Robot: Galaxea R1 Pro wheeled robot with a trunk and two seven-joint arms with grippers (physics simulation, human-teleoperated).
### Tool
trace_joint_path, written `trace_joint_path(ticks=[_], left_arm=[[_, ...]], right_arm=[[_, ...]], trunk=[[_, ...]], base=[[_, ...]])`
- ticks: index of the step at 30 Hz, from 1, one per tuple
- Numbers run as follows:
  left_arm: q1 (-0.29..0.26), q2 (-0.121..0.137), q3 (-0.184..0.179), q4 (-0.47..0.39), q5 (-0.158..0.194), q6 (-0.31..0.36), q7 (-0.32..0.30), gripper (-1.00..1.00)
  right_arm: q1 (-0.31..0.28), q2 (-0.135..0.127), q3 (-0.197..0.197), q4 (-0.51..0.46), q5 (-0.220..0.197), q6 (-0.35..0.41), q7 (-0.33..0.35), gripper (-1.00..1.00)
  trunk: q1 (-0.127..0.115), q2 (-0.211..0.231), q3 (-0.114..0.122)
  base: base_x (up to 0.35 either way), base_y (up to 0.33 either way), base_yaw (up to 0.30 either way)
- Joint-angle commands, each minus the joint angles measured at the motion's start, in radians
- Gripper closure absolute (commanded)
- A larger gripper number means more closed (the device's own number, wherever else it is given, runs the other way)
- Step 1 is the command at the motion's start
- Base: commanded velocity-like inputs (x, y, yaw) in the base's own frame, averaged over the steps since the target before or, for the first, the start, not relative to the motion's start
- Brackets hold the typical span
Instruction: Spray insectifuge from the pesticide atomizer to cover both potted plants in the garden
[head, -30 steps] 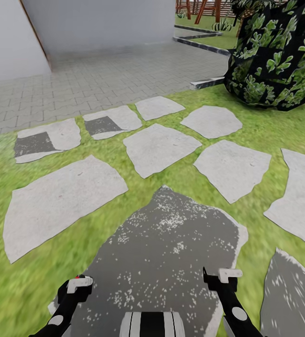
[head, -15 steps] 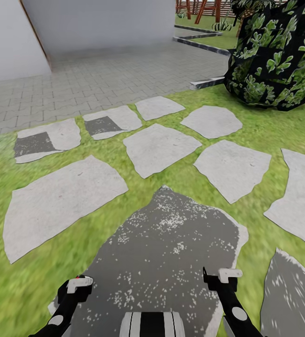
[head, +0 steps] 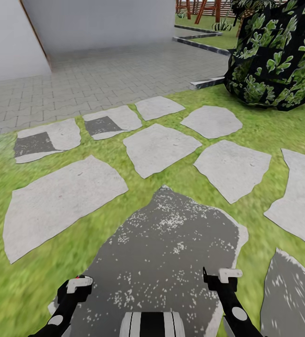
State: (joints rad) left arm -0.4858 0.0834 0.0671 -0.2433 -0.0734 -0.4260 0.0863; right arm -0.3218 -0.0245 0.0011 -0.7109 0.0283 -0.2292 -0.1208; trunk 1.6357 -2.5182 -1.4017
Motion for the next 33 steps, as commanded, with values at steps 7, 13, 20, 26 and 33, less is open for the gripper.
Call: trace_joint_path(ticks=[7,13,20,26,33], left_arm=[[0.0,-0.001,0.006,0.001,-0.008,-0.003,0.001,-1.0],[0.0,0.0,0.007,0.0,-0.008,-0.003,0.001,-1.0],[0.0,0.001,0.009,0.001,-0.008,-0.002,0.001,1.0],[0.0,0.0,0.01,0.0,-0.007,-0.002,0.001,1.0],[0.0,0.0,0.01,-0.001,-0.006,-0.003,0.001,1.0]], right_arm=[[0.0,0.0,0.0,0.001,0.003,-0.002,-0.003,-1.0],[0.0,0.0,0.0,0.001,0.003,-0.002,-0.003,-1.0],[0.0,0.0,0.0,0.001,0.002,-0.002,-0.003,-1.0],[0.0,0.0,0.0,0.001,0.003,-0.002,-0.003,-1.0],[0.0,0.0,0.0,0.001,0.003,-0.002,-0.003,-1.0]], trunk=[[0.0,0.0,-0.001],[0.0,0.0,-0.001],[0.0,0.0,-0.001],[0.0,0.0,-0.001],[0.0,0.0,-0.001]], base=[[0.0,0.0,0.0],[0.0,0.0,0.0],[0.0,0.0,0.0],[0.0,0.0,0.0],[0.0,0.0,0.0]])
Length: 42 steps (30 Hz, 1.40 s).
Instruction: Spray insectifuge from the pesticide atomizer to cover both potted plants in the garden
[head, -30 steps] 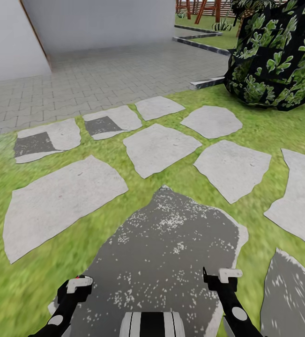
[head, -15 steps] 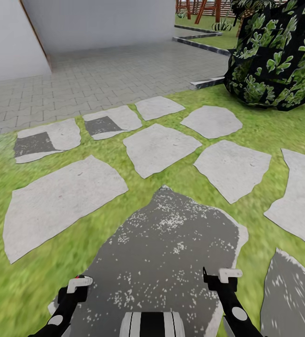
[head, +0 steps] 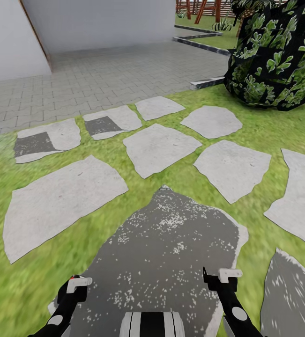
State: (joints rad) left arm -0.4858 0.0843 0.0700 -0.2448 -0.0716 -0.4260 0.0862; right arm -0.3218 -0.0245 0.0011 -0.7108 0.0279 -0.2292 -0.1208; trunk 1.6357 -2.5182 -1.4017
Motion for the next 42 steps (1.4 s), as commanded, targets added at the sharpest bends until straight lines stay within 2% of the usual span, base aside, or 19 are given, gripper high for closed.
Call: trace_joint_path(ticks=[1,13,35,42], left_arm=[[-0.001,-0.001,0.007,0.001,-0.008,-0.003,0.001,1.0],[-0.001,-0.001,0.005,0.0,-0.009,-0.004,0.001,1.0],[-0.001,-0.001,0.005,0.001,-0.01,-0.004,0.001,1.0],[0.004,0.007,0.011,0.004,-0.003,-0.003,0.003,1.0]], right_arm=[[0.0,0.0,0.0,0.001,0.003,-0.002,-0.003,-1.0],[0.0,0.0,0.0,0.001,0.003,-0.002,-0.003,-1.0],[0.0,0.003,0.001,0.002,0.004,-0.007,-0.004,-1.0],[0.0,-0.003,0.0,0.005,0.005,-0.008,-0.004,-1.0]], trunk=[[0.0,0.0,-0.001],[0.0,0.0,-0.001],[-0.01,0.005,0.085],[-0.013,0.007,0.115]], base=[[0.0,0.0,0.0],[0.0,0.0,0.0],[0.0,0.0,0.0],[0.0,0.0,-0.007]])
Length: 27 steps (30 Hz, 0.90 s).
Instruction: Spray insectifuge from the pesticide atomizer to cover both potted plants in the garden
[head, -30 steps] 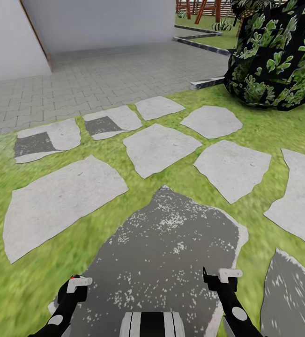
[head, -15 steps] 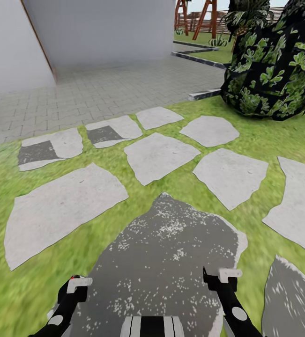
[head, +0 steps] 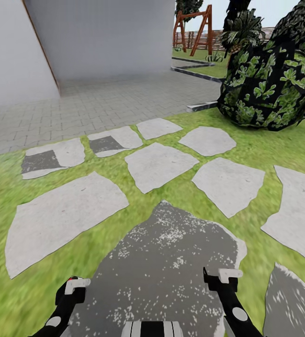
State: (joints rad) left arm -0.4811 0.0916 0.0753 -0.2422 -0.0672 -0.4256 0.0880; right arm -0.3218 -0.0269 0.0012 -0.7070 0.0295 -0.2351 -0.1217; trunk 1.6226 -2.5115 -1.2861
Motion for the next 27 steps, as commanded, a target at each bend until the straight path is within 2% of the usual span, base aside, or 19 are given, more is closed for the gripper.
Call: trace_joint_path(ticks=[1,6,9,10,12,16,22,24,27], left_arm=[[0.007,0.005,0.006,0.001,-0.007,-0.004,0.001,1.0],[0.048,0.019,0.01,0.0,-0.004,-0.005,0.005,1.0],[0.083,0.021,0.01,-0.002,-0.003,-0.007,0.01,1.0],[0.089,0.022,0.01,-0.003,-0.002,-0.007,0.01,1.0],[0.11,0.022,0.011,-0.005,0.0,-0.008,0.013,1.0],[0.149,0.022,0.022,-0.007,0.003,-0.011,0.014,1.0],[0.199,0.021,0.073,0.0,0.004,-0.082,0.012,1.0],[0.225,0.019,0.081,0.0,0.005,-0.106,0.011,1.0],[0.235,0.013,0.084,0.001,0.005,-0.114,0.01,1.0]], right_arm=[[0.0,-0.002,0.0,0.003,0.004,-0.002,-0.003,-1.0],[0.0,-0.013,-0.002,0.088,0.004,-0.042,-0.004,-1.0],[0.0,-0.029,-0.001,0.197,0.004,-0.149,-0.004,-1.0],[0.0,-0.03,-0.001,0.218,0.004,-0.171,-0.004,-1.0],[0.0,-0.034,-0.001,0.3,0.003,-0.265,-0.004,-1.0],[0.0,-0.038,-0.001,0.428,0.003,-0.382,-0.004,-1.0],[0.0,-0.043,-0.001,0.562,-0.001,-0.421,-0.005,-1.0],[0.0,-0.042,-0.001,0.578,-0.002,-0.422,-0.006,-1.0],[0.0,-0.041,-0.001,0.584,-0.003,-0.422,-0.006,-1.0]], trunk=[[-0.001,0.0,0.005],[-0.003,0.001,0.031],[-0.004,0.002,0.048],[-0.005,0.002,0.053],[-0.006,0.003,0.064],[-0.007,0.004,0.085],[-0.01,0.005,0.118],[-0.011,0.005,0.129],[-0.012,0.006,0.145]], base=[[0.0,0.0,-0.055],[0.0,0.0,-0.075],[0.0,0.0,-0.087],[0.0,0.0,-0.089],[0.0,0.0,-0.09],[0.0,0.0,-0.09],[0.0,0.0,-0.09],[0.0,0.0,-0.09],[0.0,0.0,-0.09]])
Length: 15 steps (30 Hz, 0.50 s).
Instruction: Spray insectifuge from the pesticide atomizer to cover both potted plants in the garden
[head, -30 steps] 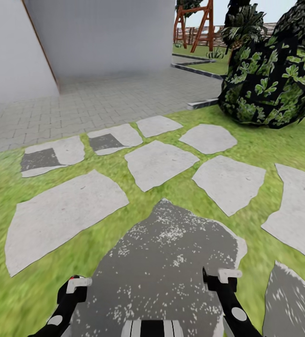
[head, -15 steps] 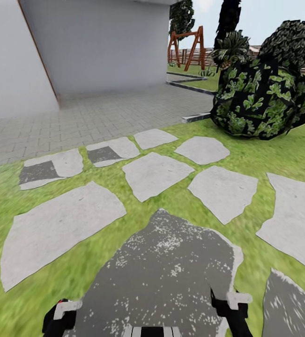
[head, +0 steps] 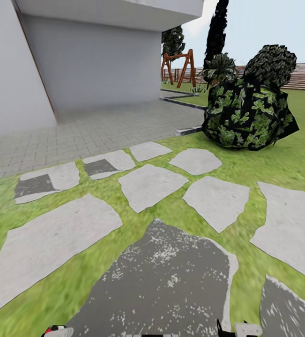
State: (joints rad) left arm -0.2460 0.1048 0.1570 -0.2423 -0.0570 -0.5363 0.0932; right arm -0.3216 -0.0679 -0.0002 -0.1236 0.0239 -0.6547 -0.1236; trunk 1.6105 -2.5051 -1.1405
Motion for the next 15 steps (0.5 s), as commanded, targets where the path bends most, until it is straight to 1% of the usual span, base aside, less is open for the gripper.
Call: trace_joint_path(ticks=[1,6,15], left_arm=[[0.002,-0.002,0.002,0.001,-0.006,-0.004,0.005,1.0],[0.003,-0.003,0.003,0.001,-0.005,-0.005,0.005,1.0],[0.004,-0.001,0.004,0.001,-0.005,-0.005,0.006,1.0]], right_arm=[[-0.001,0.0,0.0,0.002,0.002,-0.002,-0.004,-1.0],[-0.001,0.004,0.0,0.003,0.002,-0.001,-0.004,-1.0],[-0.001,0.01,0.0,0.004,0.002,0.0,-0.004,-1.0]], trunk=[[-0.001,0.0,0.005],[-0.003,0.001,0.032],[-0.007,0.003,0.078]], base=[[0.0,0.0,-0.09],[0.0,0.0,-0.099],[0.0,0.0,-0.133]])
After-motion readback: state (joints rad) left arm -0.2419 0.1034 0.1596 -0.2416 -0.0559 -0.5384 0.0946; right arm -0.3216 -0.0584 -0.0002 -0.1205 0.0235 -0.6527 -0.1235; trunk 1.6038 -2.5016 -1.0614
